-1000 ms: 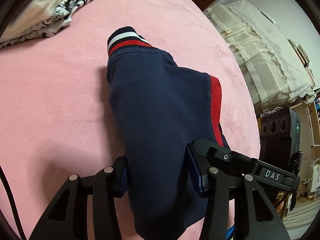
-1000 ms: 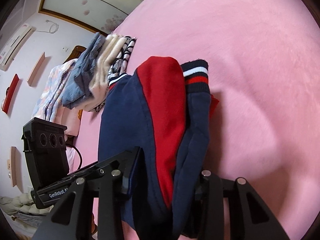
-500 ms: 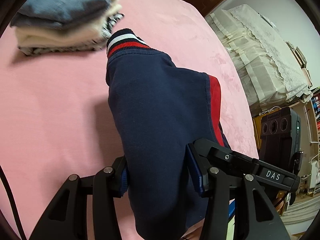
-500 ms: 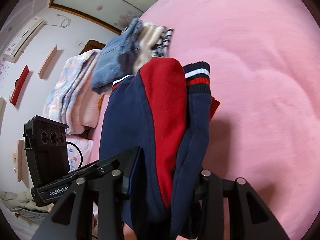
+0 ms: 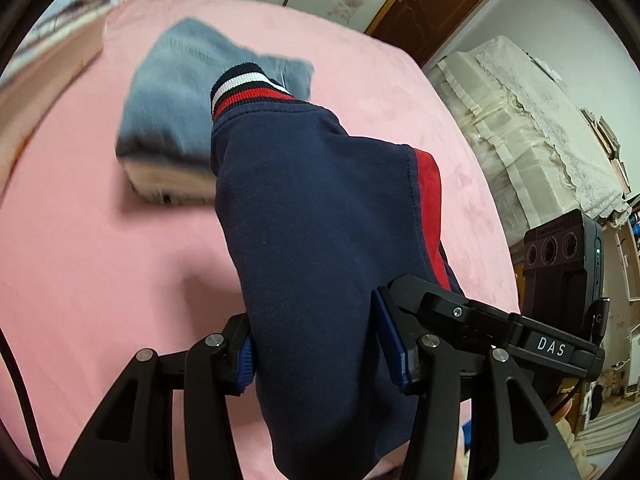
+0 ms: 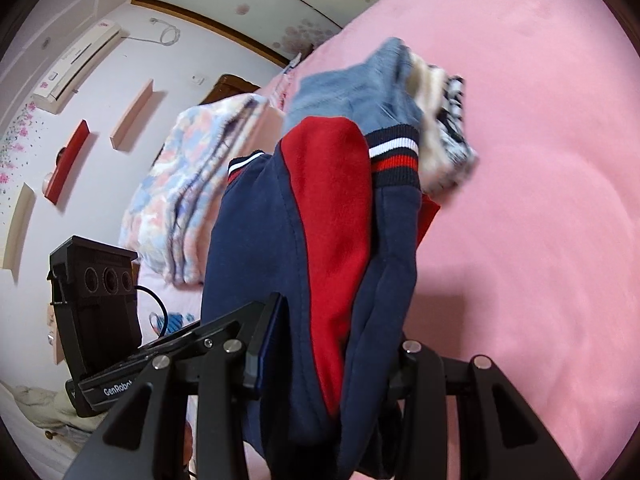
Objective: Fold large clothes
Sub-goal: 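Carry the jacket onto the stack of folded jeans and release both grippers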
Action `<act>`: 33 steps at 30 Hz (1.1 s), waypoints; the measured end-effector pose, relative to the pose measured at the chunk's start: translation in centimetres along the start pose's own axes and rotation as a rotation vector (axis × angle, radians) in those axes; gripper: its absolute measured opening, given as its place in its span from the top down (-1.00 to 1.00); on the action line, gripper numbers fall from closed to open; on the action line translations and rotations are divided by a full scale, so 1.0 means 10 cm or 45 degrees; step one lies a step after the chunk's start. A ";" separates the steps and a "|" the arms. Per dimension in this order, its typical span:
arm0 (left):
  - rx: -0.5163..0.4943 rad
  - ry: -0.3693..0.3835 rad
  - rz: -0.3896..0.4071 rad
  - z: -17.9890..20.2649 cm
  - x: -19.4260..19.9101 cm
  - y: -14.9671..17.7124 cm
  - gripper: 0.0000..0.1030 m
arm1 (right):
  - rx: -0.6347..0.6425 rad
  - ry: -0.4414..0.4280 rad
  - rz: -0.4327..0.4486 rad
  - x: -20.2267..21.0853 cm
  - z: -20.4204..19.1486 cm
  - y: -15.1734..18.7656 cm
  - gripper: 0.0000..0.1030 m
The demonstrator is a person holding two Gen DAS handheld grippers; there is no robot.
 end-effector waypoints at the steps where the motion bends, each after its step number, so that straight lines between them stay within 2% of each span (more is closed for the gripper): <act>1: -0.008 -0.009 0.010 -0.04 0.00 -0.14 0.01 | 0.010 -0.002 0.008 -0.06 -0.03 -0.08 0.25; 6: -0.045 -0.064 0.063 -0.24 -0.20 -0.98 0.00 | 0.028 -0.022 0.080 -0.52 -0.15 -0.76 0.25; 11: -0.136 -0.083 0.112 -0.41 -0.64 -1.77 -0.01 | 0.049 -0.020 0.155 -1.04 -0.10 -1.36 0.25; 16: -0.109 -0.079 0.098 -0.75 -1.24 -2.25 -0.06 | 0.016 0.012 0.177 -1.56 0.13 -1.67 0.25; 22: -0.113 -0.143 0.073 -1.16 -1.96 -2.37 -0.14 | -0.038 0.067 0.158 -2.13 0.58 -1.78 0.25; 24: -0.141 -0.182 0.089 -1.22 -2.18 -2.28 -0.31 | -0.007 0.107 0.158 -2.27 0.70 -1.75 0.25; 28: -0.214 -0.197 0.195 -1.20 -2.23 -2.23 -0.38 | 0.010 0.082 0.177 -2.27 0.72 -1.75 0.26; 33: -0.183 -0.196 0.180 -1.20 -2.21 -2.21 -0.42 | 0.012 0.112 0.122 -2.23 0.65 -1.76 0.18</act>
Point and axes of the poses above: each gripper's, at about its wrist camera, not at the fingertips, and x roughly against the way its jaws point, z to its right, y to its underside, the point moved 4 cm from there along -x, roughly the way its jaws point, and after that the axes turned 9 degrees about z, right-handed, at the moved point
